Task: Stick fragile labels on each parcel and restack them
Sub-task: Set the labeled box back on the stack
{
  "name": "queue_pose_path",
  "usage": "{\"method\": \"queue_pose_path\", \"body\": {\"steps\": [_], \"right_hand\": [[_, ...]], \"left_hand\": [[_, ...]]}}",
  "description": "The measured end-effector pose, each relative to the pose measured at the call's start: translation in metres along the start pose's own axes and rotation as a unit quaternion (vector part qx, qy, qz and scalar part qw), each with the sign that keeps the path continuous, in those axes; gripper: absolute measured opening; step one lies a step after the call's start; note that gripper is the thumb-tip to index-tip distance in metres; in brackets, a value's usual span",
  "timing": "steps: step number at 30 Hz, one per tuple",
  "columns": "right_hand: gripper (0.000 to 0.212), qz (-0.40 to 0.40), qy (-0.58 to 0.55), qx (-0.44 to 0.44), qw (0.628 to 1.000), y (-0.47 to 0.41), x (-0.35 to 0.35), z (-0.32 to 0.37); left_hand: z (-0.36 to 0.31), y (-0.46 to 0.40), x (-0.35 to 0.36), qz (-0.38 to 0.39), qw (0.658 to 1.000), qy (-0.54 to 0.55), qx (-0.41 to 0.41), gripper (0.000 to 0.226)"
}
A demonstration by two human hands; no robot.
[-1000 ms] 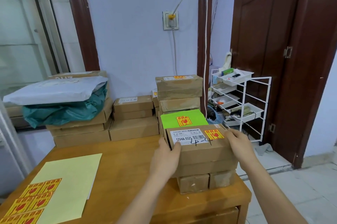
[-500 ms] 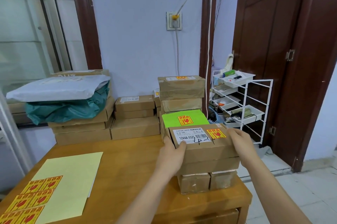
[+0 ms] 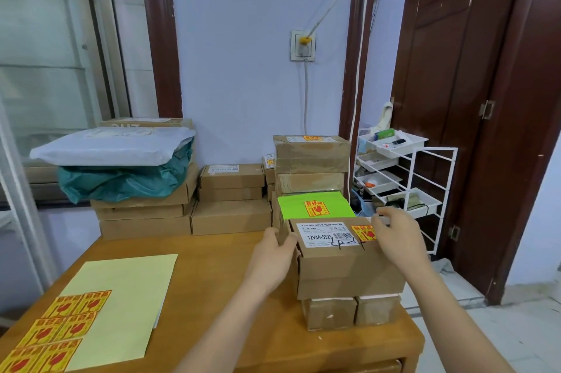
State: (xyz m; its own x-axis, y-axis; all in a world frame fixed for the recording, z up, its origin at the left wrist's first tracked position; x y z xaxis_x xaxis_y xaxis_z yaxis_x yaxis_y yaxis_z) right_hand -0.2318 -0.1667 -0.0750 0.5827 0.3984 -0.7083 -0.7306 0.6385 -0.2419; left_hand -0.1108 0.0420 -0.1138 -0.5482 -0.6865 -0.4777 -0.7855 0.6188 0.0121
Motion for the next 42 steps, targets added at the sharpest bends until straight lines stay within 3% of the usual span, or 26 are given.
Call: {"method": "queue_pose_path", "body": {"steps": [6,12,21,33,36,38,42], "right_hand": [[0.021,0.045,-0.012,-0.116,0.992,0.006,0.030,0.075],[0.022,0.118,-0.032,-0.153,0.981,0.007,0.084,0.135],[0.020,0.200,-0.030,-0.130,0.971,-0.043,0.136,0.182],[0.032,0.255,0.016,-0.080,0.963,-0.136,0.185,0.209],[0.028,0.276,0.016,-0.059,0.959,-0.156,0.202,0.206],[0.015,0.293,0.011,-0.045,0.955,-0.167,0.212,0.203],[0.048,0.311,-0.017,-0.022,0.950,-0.191,0.232,0.189]], "left_hand": [[0.003,0.005,-0.042,-0.076,0.995,-0.058,0.024,0.038],[0.016,-0.003,-0.088,-0.125,0.984,-0.123,0.012,0.036],[0.031,-0.037,-0.145,-0.171,0.975,-0.139,-0.005,0.038],[0.039,-0.110,-0.184,-0.155,0.976,-0.148,-0.033,0.041],[0.045,-0.133,-0.190,-0.136,0.981,-0.129,-0.043,0.048],[0.050,-0.147,-0.192,-0.122,0.985,-0.115,-0.051,0.052],[0.063,-0.174,-0.192,-0.101,0.991,-0.067,-0.060,0.058]]}}
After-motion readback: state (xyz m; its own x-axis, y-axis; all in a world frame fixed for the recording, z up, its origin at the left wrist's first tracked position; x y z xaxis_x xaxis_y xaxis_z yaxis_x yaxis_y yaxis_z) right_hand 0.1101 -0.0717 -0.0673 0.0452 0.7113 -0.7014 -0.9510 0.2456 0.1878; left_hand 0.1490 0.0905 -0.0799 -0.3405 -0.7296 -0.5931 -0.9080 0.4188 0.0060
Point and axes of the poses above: each hand's wrist, its own y-axis away from the middle knuckle, its own x-axis out of the palm, z = x × y, the point moved 6 cm from there along -y, towards the middle knuckle, and after that the axes turned 14 degrees about z, right-handed, at the moved point
